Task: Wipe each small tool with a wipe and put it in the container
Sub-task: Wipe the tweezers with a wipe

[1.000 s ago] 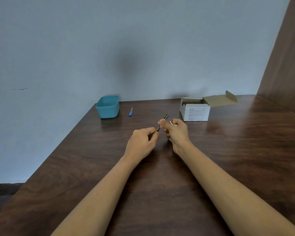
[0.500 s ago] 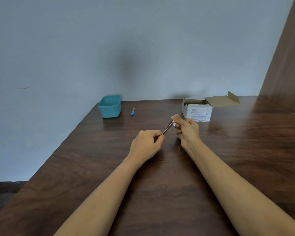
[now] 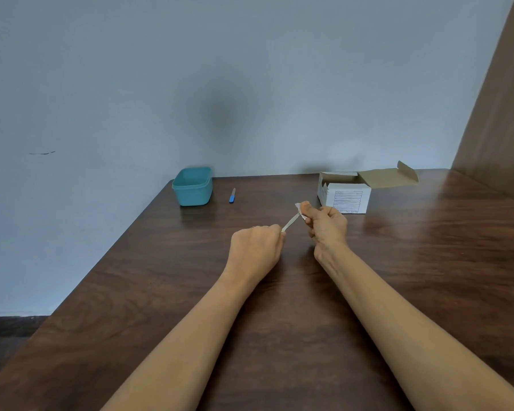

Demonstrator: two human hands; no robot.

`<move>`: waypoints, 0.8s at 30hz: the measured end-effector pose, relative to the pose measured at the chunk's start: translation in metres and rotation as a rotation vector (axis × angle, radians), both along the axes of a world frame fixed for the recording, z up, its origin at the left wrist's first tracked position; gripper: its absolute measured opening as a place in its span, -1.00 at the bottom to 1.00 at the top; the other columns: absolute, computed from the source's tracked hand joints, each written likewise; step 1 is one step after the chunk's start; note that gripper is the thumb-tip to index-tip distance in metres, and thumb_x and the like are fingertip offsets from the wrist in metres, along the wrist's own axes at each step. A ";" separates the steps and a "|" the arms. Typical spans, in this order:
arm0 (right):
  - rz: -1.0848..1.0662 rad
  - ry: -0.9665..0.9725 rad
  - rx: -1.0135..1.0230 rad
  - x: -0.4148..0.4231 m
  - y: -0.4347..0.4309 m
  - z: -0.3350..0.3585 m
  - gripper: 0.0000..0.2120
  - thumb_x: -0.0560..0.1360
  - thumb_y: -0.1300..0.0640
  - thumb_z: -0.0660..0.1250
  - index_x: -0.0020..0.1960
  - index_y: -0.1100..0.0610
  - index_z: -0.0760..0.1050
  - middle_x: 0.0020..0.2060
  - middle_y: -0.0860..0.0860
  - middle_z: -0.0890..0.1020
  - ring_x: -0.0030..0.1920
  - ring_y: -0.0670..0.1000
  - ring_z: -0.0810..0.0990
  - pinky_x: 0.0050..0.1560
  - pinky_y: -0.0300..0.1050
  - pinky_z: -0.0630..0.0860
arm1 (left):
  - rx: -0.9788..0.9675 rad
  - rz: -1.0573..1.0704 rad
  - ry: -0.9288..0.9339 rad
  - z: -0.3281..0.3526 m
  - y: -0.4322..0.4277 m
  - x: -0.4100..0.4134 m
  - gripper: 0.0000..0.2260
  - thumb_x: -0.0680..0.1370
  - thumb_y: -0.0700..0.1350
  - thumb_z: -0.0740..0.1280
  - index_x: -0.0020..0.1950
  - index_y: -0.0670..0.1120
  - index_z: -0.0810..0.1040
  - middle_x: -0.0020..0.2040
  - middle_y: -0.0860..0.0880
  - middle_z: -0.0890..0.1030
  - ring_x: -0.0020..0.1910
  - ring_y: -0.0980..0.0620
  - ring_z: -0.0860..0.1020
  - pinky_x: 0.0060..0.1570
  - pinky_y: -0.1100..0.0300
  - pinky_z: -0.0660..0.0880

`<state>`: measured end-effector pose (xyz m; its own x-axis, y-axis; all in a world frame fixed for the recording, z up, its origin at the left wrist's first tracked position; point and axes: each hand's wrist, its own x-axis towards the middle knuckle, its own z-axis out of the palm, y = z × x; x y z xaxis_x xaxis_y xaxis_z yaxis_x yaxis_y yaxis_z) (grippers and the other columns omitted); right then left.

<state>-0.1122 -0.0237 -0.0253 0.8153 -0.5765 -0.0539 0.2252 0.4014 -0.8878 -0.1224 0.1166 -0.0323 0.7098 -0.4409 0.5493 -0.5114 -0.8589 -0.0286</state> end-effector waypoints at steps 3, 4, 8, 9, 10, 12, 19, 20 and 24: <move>-0.021 -0.003 -0.006 -0.001 -0.002 0.000 -0.52 0.37 0.26 0.50 -0.36 0.05 0.18 -0.36 0.08 0.43 -0.63 -0.19 0.32 -0.59 -0.37 0.25 | 0.019 0.039 -0.051 -0.002 -0.003 0.001 -0.76 0.44 0.00 0.46 -0.40 0.01 0.53 -0.57 0.06 0.44 -0.63 0.07 0.41 -0.63 0.33 0.23; -0.023 -0.005 -0.006 -0.001 -0.003 0.000 -0.51 0.36 0.26 0.51 -0.36 0.05 0.17 -0.37 0.08 0.43 -0.63 -0.19 0.33 -0.59 -0.37 0.25 | 0.018 0.045 -0.073 -0.002 -0.003 0.001 -0.74 0.42 -0.01 0.48 -0.42 0.01 0.52 -0.58 0.06 0.42 -0.65 0.07 0.39 -0.61 0.35 0.17; -0.057 -0.023 0.015 -0.001 -0.004 0.002 -0.50 0.32 0.24 0.55 -0.35 0.04 0.18 -0.45 0.01 0.39 -0.61 -0.18 0.35 -0.59 -0.36 0.24 | -0.025 0.027 -0.051 -0.002 -0.005 0.001 -0.72 0.40 0.00 0.51 -0.44 0.01 0.50 -0.61 0.06 0.40 -0.67 0.09 0.37 -0.59 0.38 0.15; -0.074 -0.027 0.025 -0.001 -0.004 0.003 -0.50 0.32 0.23 0.55 -0.35 0.05 0.19 -0.47 -0.01 0.38 -0.61 -0.17 0.34 -0.59 -0.36 0.24 | -0.039 0.026 -0.038 -0.001 -0.006 0.002 -0.72 0.40 0.00 0.51 -0.44 0.01 0.51 -0.61 0.06 0.40 -0.67 0.09 0.38 -0.61 0.38 0.19; -0.091 -0.031 0.042 -0.001 -0.005 0.003 -0.50 0.31 0.22 0.56 -0.35 0.04 0.19 -0.49 -0.02 0.37 -0.60 -0.16 0.33 -0.57 -0.36 0.24 | -0.050 0.036 -0.026 0.000 -0.006 0.001 -0.72 0.42 0.00 0.50 -0.43 0.00 0.51 -0.60 0.05 0.41 -0.66 0.09 0.39 -0.61 0.38 0.23; -0.117 -0.040 0.087 0.000 -0.011 0.004 -0.50 0.31 0.19 0.56 -0.35 0.03 0.18 -0.50 -0.04 0.37 -0.55 -0.13 0.31 -0.54 -0.33 0.23 | -0.093 0.058 -0.019 -0.001 -0.003 0.000 -0.76 0.52 0.00 0.38 -0.34 -0.03 0.56 -0.51 0.02 0.52 -0.54 0.03 0.51 -0.54 0.30 0.36; 0.050 -0.078 0.140 0.001 -0.018 0.002 -0.58 0.40 0.22 0.49 -0.32 0.03 0.23 -0.59 -0.15 0.37 -0.61 -0.20 0.32 -0.62 -0.35 0.14 | -0.581 -0.003 0.459 0.004 0.005 -0.006 -0.69 0.64 0.04 0.13 -0.15 0.06 0.62 -0.37 0.15 0.61 -0.28 0.22 0.54 -0.19 0.19 0.46; 0.082 -0.080 0.137 0.001 -0.017 0.001 -0.60 0.41 0.23 0.48 -0.31 0.03 0.24 -0.57 -0.14 0.39 -0.61 -0.20 0.32 -0.62 -0.35 0.15 | -0.622 -0.016 0.484 0.004 0.006 -0.006 -0.68 0.64 0.04 0.13 -0.15 0.06 0.63 -0.38 0.15 0.61 -0.31 0.24 0.53 -0.19 0.19 0.46; 0.153 -0.069 0.087 0.001 -0.017 0.002 -0.65 0.42 0.23 0.47 -0.28 0.03 0.29 -0.42 -0.06 0.43 -0.59 -0.20 0.32 -0.59 -0.36 0.20 | -0.680 -0.045 0.519 0.004 0.006 -0.004 -0.66 0.64 0.07 0.14 -0.16 0.07 0.65 -0.37 0.13 0.63 -0.31 0.22 0.54 -0.11 0.16 0.52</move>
